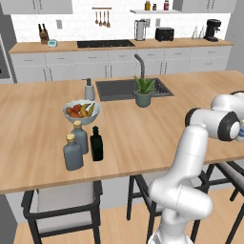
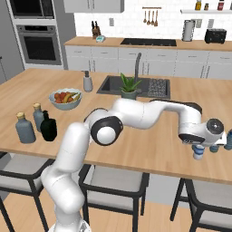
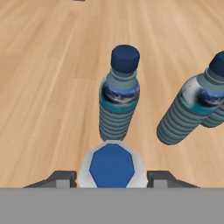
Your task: Move the plastic bottles in the middle to the plastics group, and the glass bottles in the middle to the glass group.
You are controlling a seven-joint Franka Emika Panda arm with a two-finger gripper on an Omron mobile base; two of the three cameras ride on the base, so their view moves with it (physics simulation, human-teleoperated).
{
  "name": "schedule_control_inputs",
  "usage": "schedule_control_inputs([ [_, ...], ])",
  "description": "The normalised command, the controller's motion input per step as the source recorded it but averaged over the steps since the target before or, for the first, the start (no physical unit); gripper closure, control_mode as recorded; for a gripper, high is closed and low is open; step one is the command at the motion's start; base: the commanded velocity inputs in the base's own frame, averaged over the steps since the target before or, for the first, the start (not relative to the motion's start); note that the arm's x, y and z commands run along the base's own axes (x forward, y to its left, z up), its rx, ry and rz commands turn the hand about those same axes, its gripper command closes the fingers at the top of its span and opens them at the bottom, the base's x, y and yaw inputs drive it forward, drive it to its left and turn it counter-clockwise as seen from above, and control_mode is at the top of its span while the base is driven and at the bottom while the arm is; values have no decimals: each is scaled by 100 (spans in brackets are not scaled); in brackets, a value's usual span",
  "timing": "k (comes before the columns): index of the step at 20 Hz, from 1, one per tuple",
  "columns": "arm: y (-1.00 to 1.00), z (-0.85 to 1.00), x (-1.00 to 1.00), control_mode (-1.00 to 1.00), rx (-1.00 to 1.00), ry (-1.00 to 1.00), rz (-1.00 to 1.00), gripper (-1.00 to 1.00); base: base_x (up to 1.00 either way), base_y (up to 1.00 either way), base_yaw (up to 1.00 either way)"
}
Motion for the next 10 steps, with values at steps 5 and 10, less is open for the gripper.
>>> schedule_control_inputs([
  [5,0,2,0,-100,0,0,0,-100,0,0,0],
  [10,4,38,-1,-100,0,-7,0,-100,0,0,0],
])
